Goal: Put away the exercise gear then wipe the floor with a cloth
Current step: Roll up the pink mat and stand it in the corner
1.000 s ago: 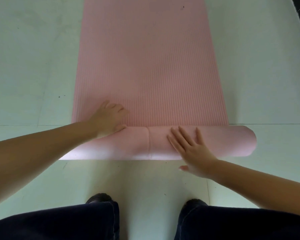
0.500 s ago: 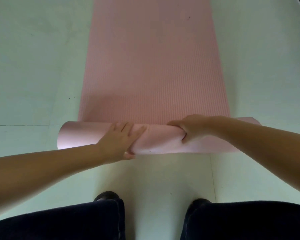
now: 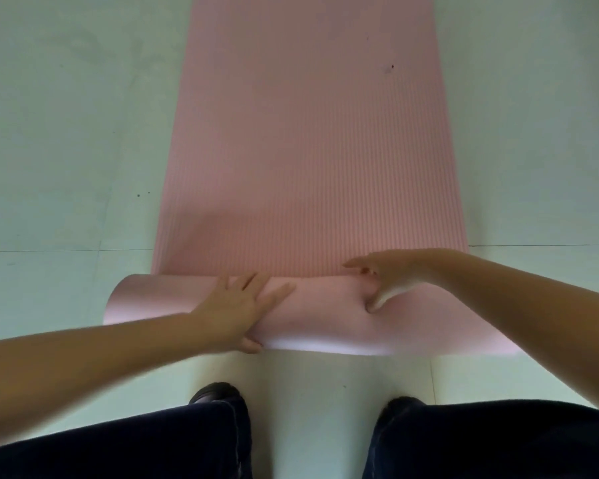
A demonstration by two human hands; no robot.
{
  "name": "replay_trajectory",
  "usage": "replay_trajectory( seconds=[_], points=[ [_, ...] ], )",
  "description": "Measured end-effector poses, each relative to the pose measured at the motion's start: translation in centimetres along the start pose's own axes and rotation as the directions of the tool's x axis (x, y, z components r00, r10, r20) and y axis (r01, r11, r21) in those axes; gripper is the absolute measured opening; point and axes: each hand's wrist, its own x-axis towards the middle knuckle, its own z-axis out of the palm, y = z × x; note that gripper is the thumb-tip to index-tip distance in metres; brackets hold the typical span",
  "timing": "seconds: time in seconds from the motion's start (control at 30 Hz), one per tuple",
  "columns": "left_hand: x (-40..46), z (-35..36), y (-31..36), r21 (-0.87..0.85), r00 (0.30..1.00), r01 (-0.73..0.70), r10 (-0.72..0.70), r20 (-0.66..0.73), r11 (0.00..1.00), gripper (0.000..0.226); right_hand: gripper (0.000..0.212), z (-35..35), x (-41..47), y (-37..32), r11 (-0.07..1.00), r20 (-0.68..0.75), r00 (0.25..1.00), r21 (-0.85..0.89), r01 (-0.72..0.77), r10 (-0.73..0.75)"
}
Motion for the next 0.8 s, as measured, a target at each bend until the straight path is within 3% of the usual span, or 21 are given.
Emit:
replay_trajectory(
  seconds=[0.07, 0.17, 0.23, 0.3, 0.37, 0.43, 0.5, 0.57, 0.7, 0.8],
  points=[
    [1.6, -1.3, -2.0, -0.063, 0.994, -0.007, 0.014, 0.109, 0.998, 0.114, 0.082, -0.6, -0.5, 1.4, 0.998, -0.211, 0.976, 0.052, -0.038, 0.048],
    [3.3, -2.7, -4.9, -0.131, 0.989, -0.014, 0.033, 0.147, 0.991, 0.133, 0.062, -0.5, -1.4, 2.8, 0.992, -0.585, 0.805, 0.123, -0.035, 0.101],
    [3.9, -2.7, -6.4, -0.191, 0.993, 0.052, -0.031, 0.111, 0.98, 0.142, 0.059, 0.2, -2.3, 2.4, 0.995, -0.701, 0.712, 0.096, 0.038, 0.041],
    [4.4, -2.9, -7.5, -0.244, 0.992, 0.124, -0.124, 0.014, 0.962, 0.139, 0.063, 1.8, -2.9, 1.4, 0.997, -0.722, 0.688, -0.038, 0.068, -0.074],
    [5.0, -3.8, -8.3, -0.3, 0.97, 0.194, -0.228, -0.082, 0.934, 0.121, 0.078, 3.7, -2.6, 0.6, 0.963, -0.705, 0.682, -0.269, -0.007, -0.192],
    [5.5, -5.2, -8.5, -0.287, 0.939, 0.238, -0.295, -0.175, 0.928, 0.097, 0.099, 4.7, -2.0, 0.1, 0.913, -0.638, 0.748, -0.394, -0.109, -0.186],
    [5.6, -6.2, -7.7, -0.183, 0.913, 0.2, -0.251, -0.321, 0.962, 0.082, 0.116, 4.3, -1.4, 0.4, 0.895, -0.571, 0.808, -0.423, -0.141, -0.143],
    [5.2, -6.2, -6.1, -0.074, 0.897, 0.124, -0.143, -0.419, 0.99, 0.085, 0.117, 2.8, -0.9, 0.6, 0.91, -0.508, 0.859, -0.383, -0.159, -0.063],
    [4.0, -4.4, -3.0, 0.089, 0.976, 0.199, -0.189, -0.104, 0.976, 0.111, 0.109, -0.6, -0.2, 0.7, 0.926, -0.516, 0.853, -0.353, -0.131, -0.076],
    [4.0, -4.4, -4.0, 0.119, 0.967, 0.226, -0.208, -0.15, 0.967, 0.114, 0.1, -0.9, 0.0, 1.2, 0.927, -0.539, 0.832, -0.363, -0.092, -0.129]
  ],
)
